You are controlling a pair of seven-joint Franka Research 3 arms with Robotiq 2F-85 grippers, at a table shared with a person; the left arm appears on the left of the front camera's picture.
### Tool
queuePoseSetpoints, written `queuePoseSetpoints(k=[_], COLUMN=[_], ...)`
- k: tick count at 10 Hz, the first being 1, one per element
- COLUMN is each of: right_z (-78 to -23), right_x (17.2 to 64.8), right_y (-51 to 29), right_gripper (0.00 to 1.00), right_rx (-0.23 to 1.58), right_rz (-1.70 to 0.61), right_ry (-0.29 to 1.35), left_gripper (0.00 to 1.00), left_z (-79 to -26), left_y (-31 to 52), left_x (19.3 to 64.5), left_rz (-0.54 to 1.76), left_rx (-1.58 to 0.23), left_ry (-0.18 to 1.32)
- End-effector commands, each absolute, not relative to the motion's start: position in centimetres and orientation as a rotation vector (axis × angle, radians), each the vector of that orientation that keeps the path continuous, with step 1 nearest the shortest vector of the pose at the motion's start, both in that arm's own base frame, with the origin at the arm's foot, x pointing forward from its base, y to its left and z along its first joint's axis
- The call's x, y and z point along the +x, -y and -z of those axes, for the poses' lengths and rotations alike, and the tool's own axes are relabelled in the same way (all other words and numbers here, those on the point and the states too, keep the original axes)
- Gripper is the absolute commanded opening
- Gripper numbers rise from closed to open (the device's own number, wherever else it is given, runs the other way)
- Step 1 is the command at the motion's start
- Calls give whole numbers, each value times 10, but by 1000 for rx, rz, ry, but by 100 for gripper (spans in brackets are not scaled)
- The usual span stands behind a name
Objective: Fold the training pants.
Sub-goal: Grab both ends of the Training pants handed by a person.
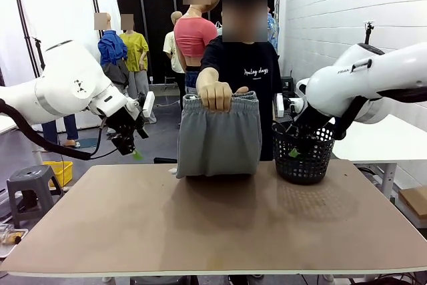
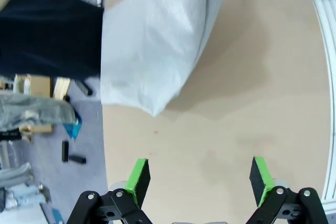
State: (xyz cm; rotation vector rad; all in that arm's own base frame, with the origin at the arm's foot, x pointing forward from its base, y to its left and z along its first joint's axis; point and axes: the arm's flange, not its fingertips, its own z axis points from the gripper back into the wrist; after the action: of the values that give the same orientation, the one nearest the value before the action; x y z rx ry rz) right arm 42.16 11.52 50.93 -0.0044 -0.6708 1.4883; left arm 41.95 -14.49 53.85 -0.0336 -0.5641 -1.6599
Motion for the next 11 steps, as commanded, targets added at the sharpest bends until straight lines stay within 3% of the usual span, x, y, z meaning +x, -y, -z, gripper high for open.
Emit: queuePoseSetpoints(k=[1,11], right_z=[-493,-485], right_x=[430,434], right_y=[-116,-128], right_gripper=[100,100], right_rx=[87,450], right_rz=[-1522,-1595], right_ry=[845,1036], left_gripper=[100,100], left_z=[-530,-502], left_y=[141,180], left_x=[420,411], left_rz=[1718,1528], left_rx=[-173,-363], left_ry=[655,1023])
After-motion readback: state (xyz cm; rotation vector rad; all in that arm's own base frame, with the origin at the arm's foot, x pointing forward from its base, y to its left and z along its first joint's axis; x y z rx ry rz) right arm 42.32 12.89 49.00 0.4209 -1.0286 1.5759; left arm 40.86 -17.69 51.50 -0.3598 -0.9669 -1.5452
